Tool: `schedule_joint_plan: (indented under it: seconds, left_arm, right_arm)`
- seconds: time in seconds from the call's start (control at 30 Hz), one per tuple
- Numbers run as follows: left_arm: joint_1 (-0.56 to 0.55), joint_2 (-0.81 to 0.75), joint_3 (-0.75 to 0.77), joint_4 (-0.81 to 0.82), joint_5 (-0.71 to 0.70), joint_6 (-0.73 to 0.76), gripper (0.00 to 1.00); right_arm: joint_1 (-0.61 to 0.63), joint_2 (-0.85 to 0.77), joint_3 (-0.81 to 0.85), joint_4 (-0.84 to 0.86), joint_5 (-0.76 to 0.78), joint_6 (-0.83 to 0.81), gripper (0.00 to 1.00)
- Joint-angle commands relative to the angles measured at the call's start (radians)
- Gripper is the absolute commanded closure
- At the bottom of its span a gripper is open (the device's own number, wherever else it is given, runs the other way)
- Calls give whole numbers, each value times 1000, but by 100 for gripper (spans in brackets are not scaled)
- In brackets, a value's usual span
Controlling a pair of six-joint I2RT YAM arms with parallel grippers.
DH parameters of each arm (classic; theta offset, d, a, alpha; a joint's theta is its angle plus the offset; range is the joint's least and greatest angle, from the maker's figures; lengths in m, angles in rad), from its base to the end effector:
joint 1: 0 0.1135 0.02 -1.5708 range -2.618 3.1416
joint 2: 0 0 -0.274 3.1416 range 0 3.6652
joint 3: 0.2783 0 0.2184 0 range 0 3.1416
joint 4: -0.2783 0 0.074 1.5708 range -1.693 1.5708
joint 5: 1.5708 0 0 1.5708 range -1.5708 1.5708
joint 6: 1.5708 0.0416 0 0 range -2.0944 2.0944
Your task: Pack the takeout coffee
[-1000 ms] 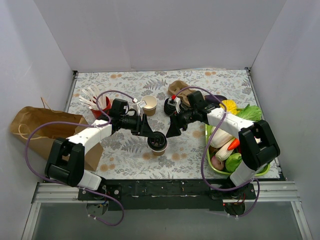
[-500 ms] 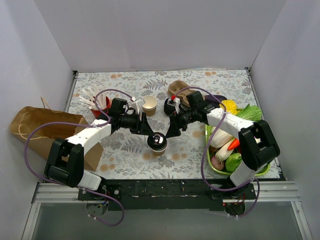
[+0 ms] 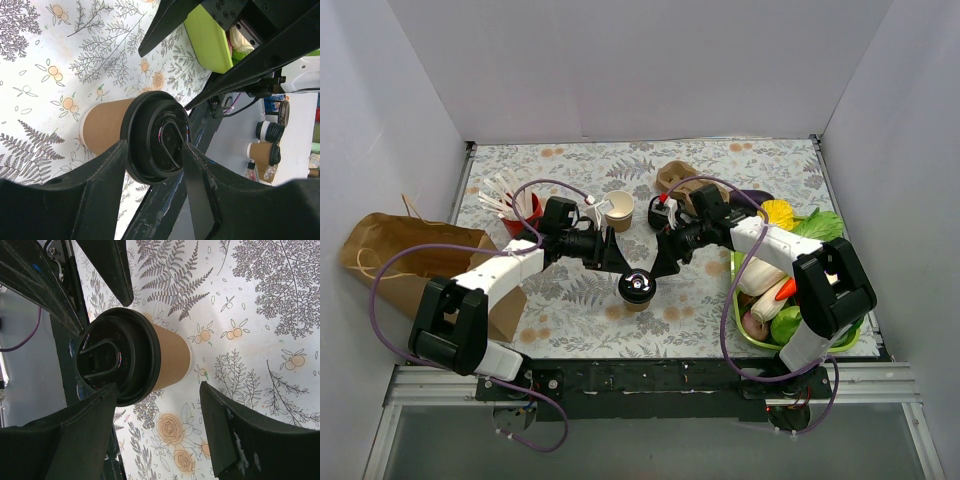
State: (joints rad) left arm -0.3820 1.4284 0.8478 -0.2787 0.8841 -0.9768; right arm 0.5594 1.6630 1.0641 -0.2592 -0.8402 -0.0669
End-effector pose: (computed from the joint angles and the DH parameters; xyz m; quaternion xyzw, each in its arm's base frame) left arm 0.2248 -0.1250 0.2437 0.1058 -0.8537 0.5098 0.0071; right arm 0.2540 0.1956 0.2405 -0.3990 0.7702 0.4483 0.2157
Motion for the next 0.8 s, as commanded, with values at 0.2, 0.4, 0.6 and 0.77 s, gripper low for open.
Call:
schedule_joint_plan:
  seconds: [0.2,0.4,0.6,0.77]
  left_arm:
    - [-5,-55,20,-7,-33,13,53]
    - [6,-89,62,-137,-28,104,51]
    - [20,-109,11,-168,-2,113,51]
    - [20,-94,11,-203,3,150,53]
  right_arm:
    - [14,-3,36,18,-31,-4,24]
    - [19,-5,45,6,-57,-27,23]
    - [33,-2,60,5,-69,-45,22]
    - [59,-2,100,-40,-31,-108,22]
